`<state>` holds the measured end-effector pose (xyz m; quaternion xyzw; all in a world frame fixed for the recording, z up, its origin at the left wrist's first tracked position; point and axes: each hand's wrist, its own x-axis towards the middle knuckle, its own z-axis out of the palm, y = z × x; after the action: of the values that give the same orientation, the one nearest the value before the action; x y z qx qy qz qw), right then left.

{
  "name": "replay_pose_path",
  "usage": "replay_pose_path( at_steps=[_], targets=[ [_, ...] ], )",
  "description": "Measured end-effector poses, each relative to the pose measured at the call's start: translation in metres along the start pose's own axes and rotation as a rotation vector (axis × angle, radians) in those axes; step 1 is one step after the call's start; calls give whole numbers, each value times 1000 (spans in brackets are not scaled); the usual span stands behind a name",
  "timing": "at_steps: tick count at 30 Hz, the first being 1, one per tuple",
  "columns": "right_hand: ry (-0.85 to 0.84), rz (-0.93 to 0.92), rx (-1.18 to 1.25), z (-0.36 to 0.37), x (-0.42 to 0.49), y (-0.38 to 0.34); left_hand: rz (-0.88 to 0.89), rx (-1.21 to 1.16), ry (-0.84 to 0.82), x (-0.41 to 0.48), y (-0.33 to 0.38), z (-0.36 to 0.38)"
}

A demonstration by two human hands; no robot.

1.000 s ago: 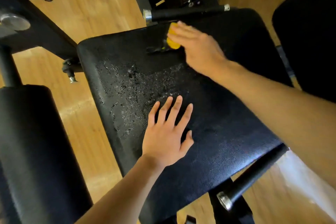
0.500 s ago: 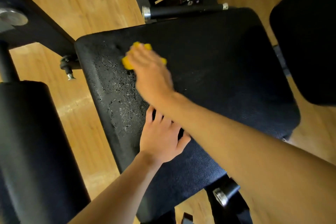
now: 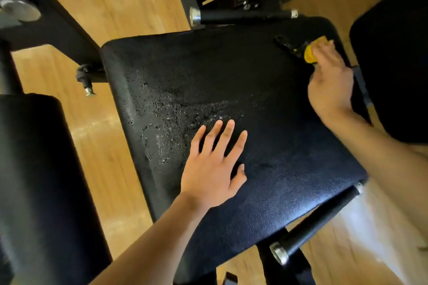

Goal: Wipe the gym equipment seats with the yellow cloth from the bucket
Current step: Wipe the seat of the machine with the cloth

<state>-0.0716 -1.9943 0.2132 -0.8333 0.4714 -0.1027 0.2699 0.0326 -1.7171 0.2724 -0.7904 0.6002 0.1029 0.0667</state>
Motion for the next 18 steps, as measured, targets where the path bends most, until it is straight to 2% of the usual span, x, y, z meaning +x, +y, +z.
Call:
replay_pose_path(
  at_steps=[1,3,5,8,11,13,16,18],
  targets=[
    [55,69,-13,9,-7,-14,-4,-2,-1,0,0,0],
    [68,24,5,29,-22,-55,-6,-17,3,0,0,-1],
    [-29,-198,94,50,-38,-98,-6,-34,21,-1,-1,0],
    [-260,-533,219,64,-54,-144,-7,-64,73,-1,0,2],
    [-394,-734,154,52,-32,-124,-10,-41,36,-1,0,0],
    [-353,-687,65,36,-11,-79,-8,-21,25,0,0,-1],
    [-183,-402,34,2,15,-6,-1,-12,25,-1,0,1],
    [-119,-178,15,-7,29,13,3,-13,25,-1,-1,2]
  ],
)
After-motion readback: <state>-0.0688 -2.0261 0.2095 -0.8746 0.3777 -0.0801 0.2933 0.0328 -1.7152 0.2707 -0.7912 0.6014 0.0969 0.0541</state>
